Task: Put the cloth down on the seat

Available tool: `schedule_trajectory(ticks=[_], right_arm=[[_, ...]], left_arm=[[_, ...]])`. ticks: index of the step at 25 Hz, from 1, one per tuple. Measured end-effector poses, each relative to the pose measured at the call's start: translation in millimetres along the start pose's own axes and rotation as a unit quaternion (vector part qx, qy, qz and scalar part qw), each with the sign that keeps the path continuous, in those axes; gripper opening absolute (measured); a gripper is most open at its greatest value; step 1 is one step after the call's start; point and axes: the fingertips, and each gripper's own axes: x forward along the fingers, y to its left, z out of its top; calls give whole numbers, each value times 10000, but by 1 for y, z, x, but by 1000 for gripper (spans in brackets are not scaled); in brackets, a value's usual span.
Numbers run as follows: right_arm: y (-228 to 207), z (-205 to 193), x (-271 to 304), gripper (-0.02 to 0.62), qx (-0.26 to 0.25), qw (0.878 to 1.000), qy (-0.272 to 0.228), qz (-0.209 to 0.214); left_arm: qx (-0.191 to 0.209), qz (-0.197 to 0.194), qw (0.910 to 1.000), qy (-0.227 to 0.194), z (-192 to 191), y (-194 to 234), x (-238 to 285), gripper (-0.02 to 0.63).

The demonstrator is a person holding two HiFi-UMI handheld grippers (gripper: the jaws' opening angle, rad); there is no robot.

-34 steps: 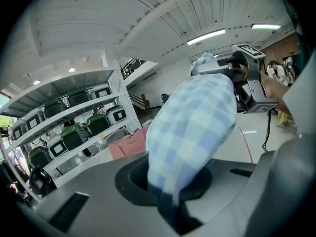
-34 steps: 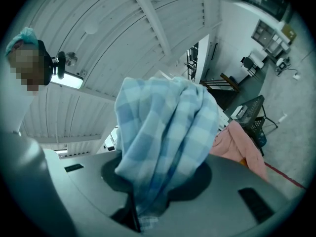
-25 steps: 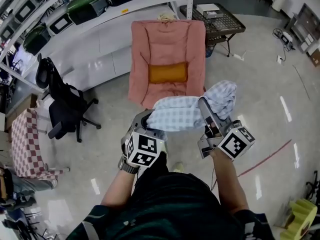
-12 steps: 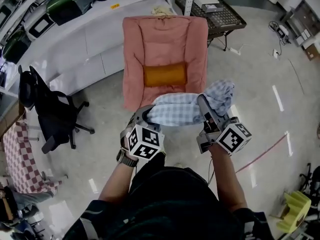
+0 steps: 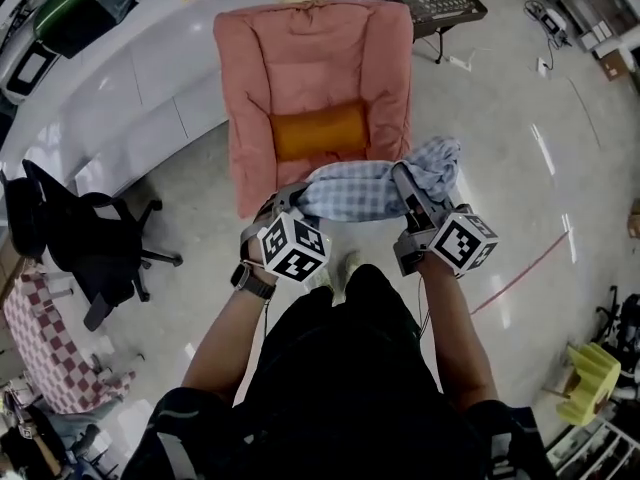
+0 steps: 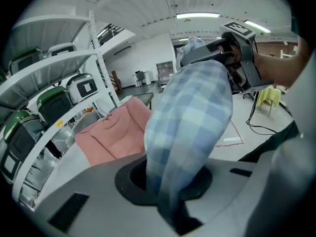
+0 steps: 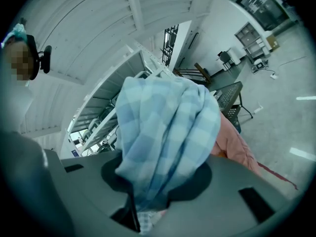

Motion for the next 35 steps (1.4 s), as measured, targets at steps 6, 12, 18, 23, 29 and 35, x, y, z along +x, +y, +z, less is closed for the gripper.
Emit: schedule_trajectory(ticks=[6,12,18,23,29,35], right_arm=[[-63,-8,33,135,21,9991,132,-393],[-147,-36,80,138,274,9964,564,-570],[-242,-74,136,139,740,9867,1172,-844],[-295,-113,175,141,949,9773,1628,-965],[-339,-165,204,143,966,9667,2027,-1231],[-369,-212,221,143,750,9586,2369,-1394]], left_arm=[[-9,-432,9990,100,-5,3,77,49],[-35,-736,9959,525,-27,6,173,51],[-61,-1103,9877,1110,-56,11,271,55],[34,-1157,9797,1639,-86,24,323,54],[635,-1312,9620,2309,-134,27,375,63],[856,-1630,9468,2639,-182,14,417,83]])
